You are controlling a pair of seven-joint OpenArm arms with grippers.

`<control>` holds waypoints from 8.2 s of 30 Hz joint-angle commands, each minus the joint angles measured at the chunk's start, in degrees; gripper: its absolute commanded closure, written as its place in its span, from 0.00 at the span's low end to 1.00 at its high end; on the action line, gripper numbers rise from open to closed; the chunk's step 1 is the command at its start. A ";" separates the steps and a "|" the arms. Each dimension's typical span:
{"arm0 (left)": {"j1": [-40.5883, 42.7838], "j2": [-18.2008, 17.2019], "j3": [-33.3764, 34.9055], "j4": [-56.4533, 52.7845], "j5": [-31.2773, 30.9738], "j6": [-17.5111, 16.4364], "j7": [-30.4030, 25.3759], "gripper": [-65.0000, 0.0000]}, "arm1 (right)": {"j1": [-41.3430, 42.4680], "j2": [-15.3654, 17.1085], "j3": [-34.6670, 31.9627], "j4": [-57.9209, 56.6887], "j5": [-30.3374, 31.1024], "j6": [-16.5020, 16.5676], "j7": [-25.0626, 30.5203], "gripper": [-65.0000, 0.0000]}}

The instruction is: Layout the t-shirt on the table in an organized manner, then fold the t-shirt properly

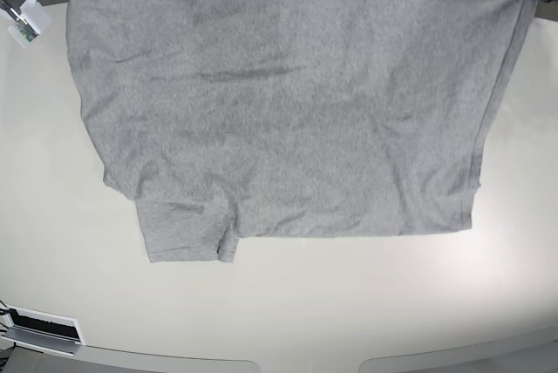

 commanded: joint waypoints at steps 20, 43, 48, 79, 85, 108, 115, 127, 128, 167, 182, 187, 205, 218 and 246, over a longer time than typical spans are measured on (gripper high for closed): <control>-14.08 -0.79 -0.68 2.01 -0.95 -0.28 -5.88 1.00 | 3.41 0.66 1.14 -0.72 0.61 0.30 10.05 1.00; -36.48 -0.81 20.33 -20.65 12.76 -0.28 -14.67 1.00 | 26.03 0.66 -9.64 -23.06 -5.73 0.30 13.51 1.00; -39.06 -0.81 22.97 -21.22 15.04 -0.28 -14.88 1.00 | 29.09 0.50 -9.64 -25.00 -10.54 0.30 15.21 1.00; -39.71 -4.26 22.93 -21.22 17.77 -0.28 -16.96 0.46 | 18.32 -1.84 -9.57 -24.37 7.19 0.30 3.39 0.52; -39.71 -4.26 22.95 -21.22 17.62 -0.28 -16.96 0.46 | 15.15 -8.39 -9.57 -24.39 -9.88 0.30 13.99 0.52; -39.58 -4.26 22.95 -21.22 16.90 -0.28 -16.98 0.46 | 16.61 -13.00 -9.75 -38.12 -8.72 0.30 18.67 0.63; -39.58 -4.26 22.95 -21.22 15.13 -0.28 -16.94 0.53 | 19.50 -12.94 -9.73 -38.12 2.29 0.30 9.05 1.00; -39.56 -4.28 22.95 -21.22 15.21 -0.28 -16.87 0.54 | 21.99 -11.63 -9.62 -21.88 19.83 0.30 0.49 1.00; -39.58 -4.28 22.95 -21.22 15.19 -0.28 -16.76 0.54 | 22.62 -11.69 -9.64 -20.83 19.83 0.30 0.49 1.00; -39.56 -4.72 22.36 -21.20 12.59 -0.28 -10.38 0.54 | 43.06 -12.48 -9.57 -22.95 -12.20 -1.40 14.88 0.45; -30.40 5.90 5.07 -21.22 11.43 -0.28 -11.23 0.54 | 34.21 -10.60 -7.34 -22.95 8.59 0.30 0.49 0.57; -29.20 11.19 4.94 -21.22 17.81 -0.28 -16.83 0.54 | 30.18 -10.67 -7.37 -22.95 8.59 0.30 0.49 0.57; -36.11 14.29 19.43 -21.24 41.09 8.55 -31.10 0.54 | 28.33 -10.60 -7.37 -22.95 8.33 0.30 0.49 0.57; -36.09 14.29 19.56 -27.23 42.80 11.30 -31.04 0.54 | 28.48 -10.60 -7.37 -22.95 8.37 0.30 0.49 0.57; -36.09 13.99 19.56 -29.16 28.48 -0.15 -19.06 0.54 | 28.63 -10.62 -7.37 -22.95 8.37 0.30 0.72 0.57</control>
